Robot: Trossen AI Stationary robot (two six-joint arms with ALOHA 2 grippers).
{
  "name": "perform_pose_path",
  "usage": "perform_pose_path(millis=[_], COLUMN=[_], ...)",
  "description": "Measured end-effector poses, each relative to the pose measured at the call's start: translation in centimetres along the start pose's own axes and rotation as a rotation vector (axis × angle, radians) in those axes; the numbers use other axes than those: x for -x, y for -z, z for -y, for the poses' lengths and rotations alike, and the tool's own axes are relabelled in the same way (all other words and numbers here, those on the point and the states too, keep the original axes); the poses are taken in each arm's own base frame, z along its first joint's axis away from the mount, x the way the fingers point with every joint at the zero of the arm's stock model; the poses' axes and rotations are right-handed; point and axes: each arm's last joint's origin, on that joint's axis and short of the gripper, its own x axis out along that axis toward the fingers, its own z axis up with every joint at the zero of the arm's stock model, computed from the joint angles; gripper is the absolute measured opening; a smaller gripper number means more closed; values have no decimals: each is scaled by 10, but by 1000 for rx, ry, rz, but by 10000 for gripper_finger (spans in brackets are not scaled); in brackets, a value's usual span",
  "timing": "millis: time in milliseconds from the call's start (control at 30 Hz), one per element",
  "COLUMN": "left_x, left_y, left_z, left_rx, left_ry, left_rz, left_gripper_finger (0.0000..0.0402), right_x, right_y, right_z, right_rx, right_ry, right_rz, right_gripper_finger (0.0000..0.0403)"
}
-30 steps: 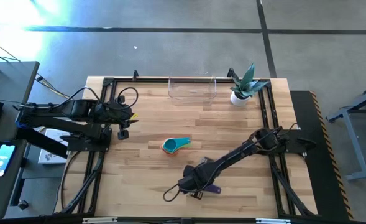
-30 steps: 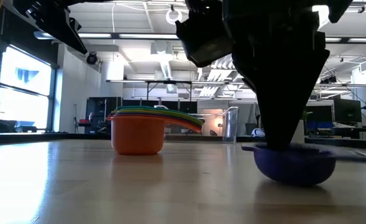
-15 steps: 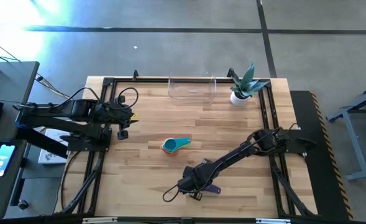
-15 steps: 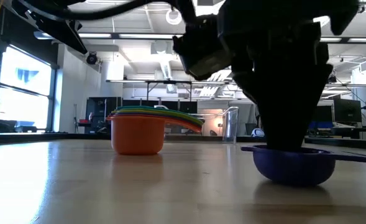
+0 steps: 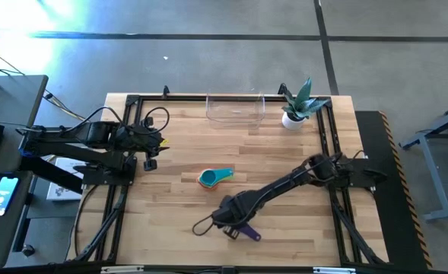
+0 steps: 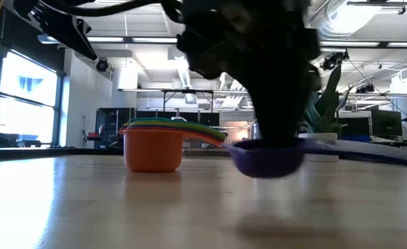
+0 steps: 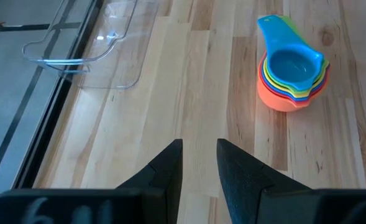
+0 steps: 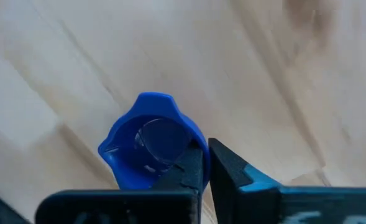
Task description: Nest measuring cups in basket
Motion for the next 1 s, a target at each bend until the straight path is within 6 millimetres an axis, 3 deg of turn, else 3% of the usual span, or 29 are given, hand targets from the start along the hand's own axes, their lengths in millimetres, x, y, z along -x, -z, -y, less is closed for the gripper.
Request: perform_pose_path(millis=[167,367,667,867,1000], left_x=[0,0,0,0,0], left_y=[0,0,0,0,0], left_z=[0,0,1,2,4], left_rx=[26,185,478,636,739], left_ry=[0,15,43,72,124], left_rz=[0,-1,-9,-21,-43], left_gripper_finger=[90,90,90,90,90], right_x=[18,47,96,109,110], right_y=[-20,-49,-97,-127,-140], right_z=[5,19,61,92,101], right_rx=[17,175,489,660,780], right_ry=[-9,-19,24,47,58], right_rz=[65,105,191,246,290], right_gripper_finger=[2,1,1,0,0])
